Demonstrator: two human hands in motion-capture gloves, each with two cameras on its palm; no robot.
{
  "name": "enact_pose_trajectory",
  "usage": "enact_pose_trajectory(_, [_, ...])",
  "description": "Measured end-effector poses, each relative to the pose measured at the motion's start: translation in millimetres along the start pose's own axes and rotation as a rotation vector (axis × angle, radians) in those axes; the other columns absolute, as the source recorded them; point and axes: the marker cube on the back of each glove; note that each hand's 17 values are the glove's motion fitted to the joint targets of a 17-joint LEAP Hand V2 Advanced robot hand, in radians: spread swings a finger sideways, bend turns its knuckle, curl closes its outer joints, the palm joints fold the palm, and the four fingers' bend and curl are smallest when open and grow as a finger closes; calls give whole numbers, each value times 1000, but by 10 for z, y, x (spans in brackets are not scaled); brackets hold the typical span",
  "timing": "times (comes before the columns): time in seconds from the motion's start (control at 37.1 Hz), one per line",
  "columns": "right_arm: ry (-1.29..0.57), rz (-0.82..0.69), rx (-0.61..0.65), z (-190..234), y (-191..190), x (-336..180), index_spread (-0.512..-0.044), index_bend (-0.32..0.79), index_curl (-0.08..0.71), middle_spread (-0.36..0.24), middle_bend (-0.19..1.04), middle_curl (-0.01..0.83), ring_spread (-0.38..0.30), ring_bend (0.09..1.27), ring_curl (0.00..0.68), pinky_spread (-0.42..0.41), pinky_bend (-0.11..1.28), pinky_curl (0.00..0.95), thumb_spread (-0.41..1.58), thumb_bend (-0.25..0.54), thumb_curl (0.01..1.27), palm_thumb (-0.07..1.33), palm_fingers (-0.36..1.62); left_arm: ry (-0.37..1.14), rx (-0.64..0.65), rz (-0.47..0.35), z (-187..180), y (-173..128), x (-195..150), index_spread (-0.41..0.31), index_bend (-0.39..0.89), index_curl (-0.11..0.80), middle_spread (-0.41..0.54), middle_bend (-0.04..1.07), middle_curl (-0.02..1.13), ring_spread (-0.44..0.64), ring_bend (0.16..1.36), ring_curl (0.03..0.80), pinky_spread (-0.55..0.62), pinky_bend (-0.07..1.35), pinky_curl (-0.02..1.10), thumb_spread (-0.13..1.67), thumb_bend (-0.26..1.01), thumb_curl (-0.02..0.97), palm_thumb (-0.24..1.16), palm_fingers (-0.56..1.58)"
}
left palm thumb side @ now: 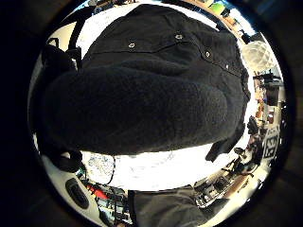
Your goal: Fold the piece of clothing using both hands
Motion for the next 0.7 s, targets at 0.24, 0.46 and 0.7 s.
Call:
enact_pose_trajectory(0.24, [36, -68, 329, -36, -459, 45, -328, 133, 158, -66, 236, 300, -95, 723, 419, -121, 795, 441, 1086, 54, 269, 679, 908, 63, -55, 74, 4, 125, -25, -277, 157, 392, -323, 347, 467, -389, 612, 426, -499, 760, 423, 1312, 48, 222, 635, 1274])
enact_pose_trajectory(0.46, [115, -106, 387, -216, -373, 132, -279, 225, 273, -134, 432, 402, -161, 711, 450, -222, 608, 427, 1043, 165, 327, 966, 1305, 8, 6, 100, 41, 242, -41, -273, 157, 401, -324, 350, 488, -382, 587, 426, -496, 759, 425, 1329, 36, 216, 652, 1248])
enact_pose_trajectory(0.7, [97, -168, 319, -340, 164, 118, -256, 235, 348, -160, 490, 452, -197, 689, 458, -271, 543, 412, 1054, 149, 327, 1024, 1304, -44, 49, 116, 445, -263, 160, -270, 147, 405, -318, 341, 503, -371, 554, 420, -493, 738, 418, 1346, 19, 208, 658, 1225])
